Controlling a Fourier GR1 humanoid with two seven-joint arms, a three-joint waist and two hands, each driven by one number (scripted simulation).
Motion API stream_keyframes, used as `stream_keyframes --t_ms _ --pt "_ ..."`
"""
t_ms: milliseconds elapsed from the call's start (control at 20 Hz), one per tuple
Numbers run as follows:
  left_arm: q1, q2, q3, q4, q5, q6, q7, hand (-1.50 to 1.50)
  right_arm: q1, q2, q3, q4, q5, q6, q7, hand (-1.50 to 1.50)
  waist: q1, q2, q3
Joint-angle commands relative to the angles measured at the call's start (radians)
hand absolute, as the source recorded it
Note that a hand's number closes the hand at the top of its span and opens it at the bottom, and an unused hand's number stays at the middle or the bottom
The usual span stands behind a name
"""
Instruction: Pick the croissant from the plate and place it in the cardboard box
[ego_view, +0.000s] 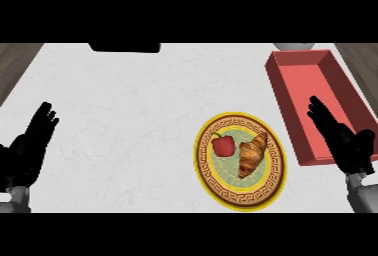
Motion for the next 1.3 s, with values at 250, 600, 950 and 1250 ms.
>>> stream_keyframes --t_ms 250,600,950,1250 --pt "0.013 -0.059 0.069 -0.055 0.066 0.056 -0.013 0.00 0.132 0.052 -0.350 -0.122 0.063 -0.581 -0.064 1.50 -0.178 -0.029 0.013" --pt "-0.031 -0.099 0.032 -0.124 0.101 0.049 0.051 0.00 0.434 0.126 -0.214 -0.215 0.414 -0.965 -0.050 -1.50 -0.104 0.016 0.013" --pt "-0.065 -0.132 -0.027 -0.152 0.065 0.063 0.062 0.00 0.670 0.052 -0.014 -0.392 0.676 -0.880 0.247 -1.50 -0.046 0.041 0.006" --pt "-0.074 -0.134 -0.061 -0.176 0.040 0.064 0.071 0.00 0.725 -0.006 0.088 -0.569 0.746 -0.669 0.537 -1.50 0.002 0.051 0.004"
